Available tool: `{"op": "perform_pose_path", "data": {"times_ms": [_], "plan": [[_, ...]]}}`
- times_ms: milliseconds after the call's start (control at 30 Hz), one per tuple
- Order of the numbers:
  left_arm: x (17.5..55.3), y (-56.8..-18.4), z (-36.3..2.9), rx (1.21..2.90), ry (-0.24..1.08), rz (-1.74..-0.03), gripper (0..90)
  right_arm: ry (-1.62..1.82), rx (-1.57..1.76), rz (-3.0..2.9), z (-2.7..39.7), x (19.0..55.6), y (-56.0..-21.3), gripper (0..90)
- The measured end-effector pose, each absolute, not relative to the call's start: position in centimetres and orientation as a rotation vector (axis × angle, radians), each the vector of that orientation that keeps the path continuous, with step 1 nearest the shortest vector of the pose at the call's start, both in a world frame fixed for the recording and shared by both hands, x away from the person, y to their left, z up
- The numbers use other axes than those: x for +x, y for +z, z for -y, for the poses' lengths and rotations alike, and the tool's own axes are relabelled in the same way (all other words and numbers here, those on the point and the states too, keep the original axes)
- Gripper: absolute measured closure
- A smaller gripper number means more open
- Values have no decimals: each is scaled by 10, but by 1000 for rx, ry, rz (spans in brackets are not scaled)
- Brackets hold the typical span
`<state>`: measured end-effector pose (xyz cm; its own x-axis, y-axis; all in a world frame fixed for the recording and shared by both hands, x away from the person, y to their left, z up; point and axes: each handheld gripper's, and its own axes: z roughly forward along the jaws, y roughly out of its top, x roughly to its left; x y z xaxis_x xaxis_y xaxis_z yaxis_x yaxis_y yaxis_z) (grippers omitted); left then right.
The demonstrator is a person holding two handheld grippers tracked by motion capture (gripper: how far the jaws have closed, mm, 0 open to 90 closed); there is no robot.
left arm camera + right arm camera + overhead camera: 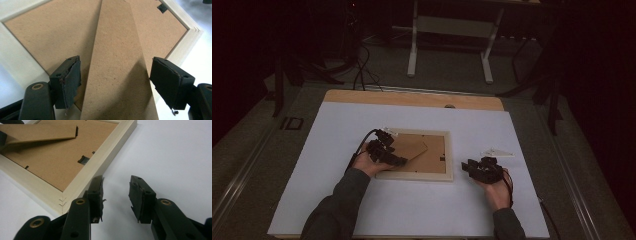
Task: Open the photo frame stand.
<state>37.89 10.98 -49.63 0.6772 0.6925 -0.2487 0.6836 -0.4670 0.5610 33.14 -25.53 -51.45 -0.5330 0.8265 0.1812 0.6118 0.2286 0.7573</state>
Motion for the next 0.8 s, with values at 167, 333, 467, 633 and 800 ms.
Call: {"op": "perform_pose_path", "data": {"times_ms": [167, 333, 467, 633, 800], "plan": [[379, -498, -108, 2251, 10, -1055, 286, 1197, 1350, -2246, 255, 331, -514, 628], [380, -499, -109, 2248, -31, -1038, 371, 1197, 1349, -2247, 255, 331, -514, 628], [381, -501, -109, 2250, -43, -1043, 370, 1199, 1351, -2247, 255, 331, -514, 627], [382, -501, -110, 2255, -56, -1041, 371, 1198, 1351, -2250, 255, 331, -515, 626], [384, -503, -109, 2243, -78, -1050, 368, 1198, 1351, -2250, 255, 331, -515, 627]]}}
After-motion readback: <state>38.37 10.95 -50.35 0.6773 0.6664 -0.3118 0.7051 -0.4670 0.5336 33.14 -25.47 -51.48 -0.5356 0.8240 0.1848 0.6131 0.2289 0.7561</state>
